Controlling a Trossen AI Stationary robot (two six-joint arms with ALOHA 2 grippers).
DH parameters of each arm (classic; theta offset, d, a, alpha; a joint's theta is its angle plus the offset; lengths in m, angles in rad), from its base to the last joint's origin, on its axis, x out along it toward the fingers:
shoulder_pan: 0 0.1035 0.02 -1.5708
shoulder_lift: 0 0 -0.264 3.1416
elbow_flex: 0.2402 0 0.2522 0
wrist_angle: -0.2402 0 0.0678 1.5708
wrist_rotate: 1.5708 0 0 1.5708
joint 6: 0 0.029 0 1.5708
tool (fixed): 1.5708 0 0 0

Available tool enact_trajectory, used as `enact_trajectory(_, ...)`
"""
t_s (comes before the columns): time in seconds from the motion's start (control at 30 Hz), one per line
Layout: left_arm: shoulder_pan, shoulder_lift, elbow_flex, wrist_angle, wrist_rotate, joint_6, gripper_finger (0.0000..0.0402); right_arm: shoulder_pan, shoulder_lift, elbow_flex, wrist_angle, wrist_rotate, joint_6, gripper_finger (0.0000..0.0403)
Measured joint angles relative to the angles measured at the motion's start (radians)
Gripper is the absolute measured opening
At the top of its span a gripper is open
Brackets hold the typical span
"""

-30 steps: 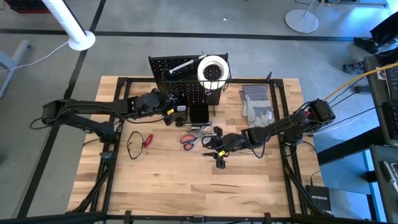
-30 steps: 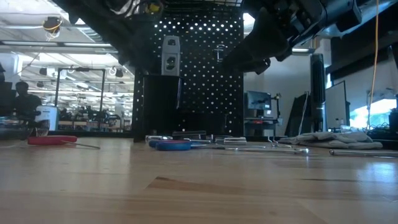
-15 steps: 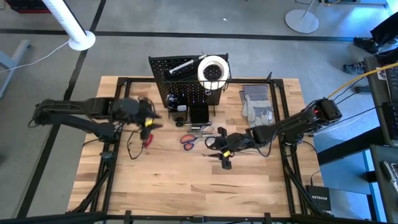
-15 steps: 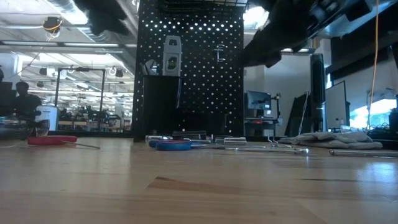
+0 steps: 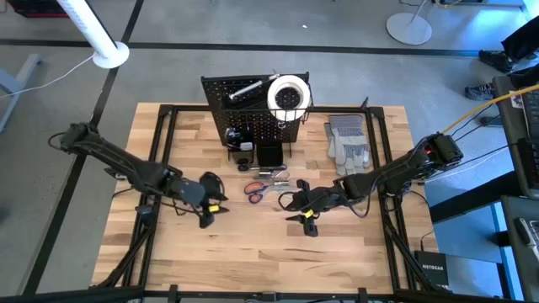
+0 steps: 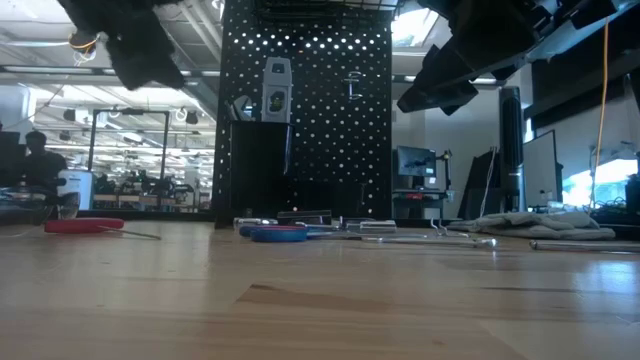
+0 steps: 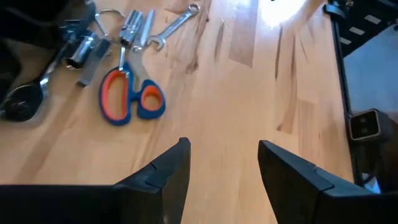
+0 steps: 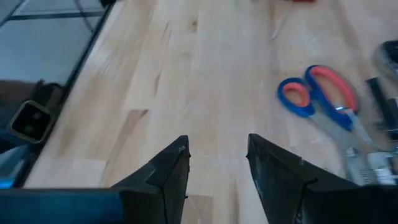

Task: Hang tools onto peg board
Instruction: Put the scissors into the left bin on the pegboard

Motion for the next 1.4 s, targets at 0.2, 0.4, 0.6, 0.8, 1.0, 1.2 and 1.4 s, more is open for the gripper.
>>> enact_trajectory(0.2, 0.003, 0.153, 0.0, 0.159, -0.003, 0.041, 0.0174, -0.009, 0.019, 0.0, -0.004, 0.086, -0.04, 0.018)
enact_trajectory(0.4, 0.033, 0.257, 0.0, 0.186, -0.006, 0.036, 0.0174, -0.032, 0.063, 0.0, -0.027, 0.088, -0.027, 0.0236)
enact_trajectory(0.6, 0.089, 0.307, 0.0, 0.196, -0.007, 0.035, 0.0174, -0.068, 0.095, 0.0, -0.029, 0.093, -0.054, 0.0258)
enact_trajectory(0.8, 0.149, 0.42, 0.0, 0.31, -0.015, 0.107, 0.0175, -0.109, 0.145, 0.0, 0.028, 0.094, -0.105, 0.025)
enact_trajectory(1.0, 0.179, 0.559, 0.0, 0.47, -0.05, 0.119, 0.0175, -0.144, 0.223, 0.0, 0.156, 0.103, -0.128, 0.0238)
enact_trajectory(1.2, 0.205, 0.649, 0.002, 0.512, -0.131, 0.032, 0.0175, -0.171, 0.28, 0.0, 0.206, 0.103, -0.15, 0.0233)
enact_trajectory(1.4, 0.199, 0.664, 0.004, 0.509, -0.137, 0.01, 0.0175, -0.17, 0.293, 0.0, 0.198, 0.094, -0.157, 0.0232)
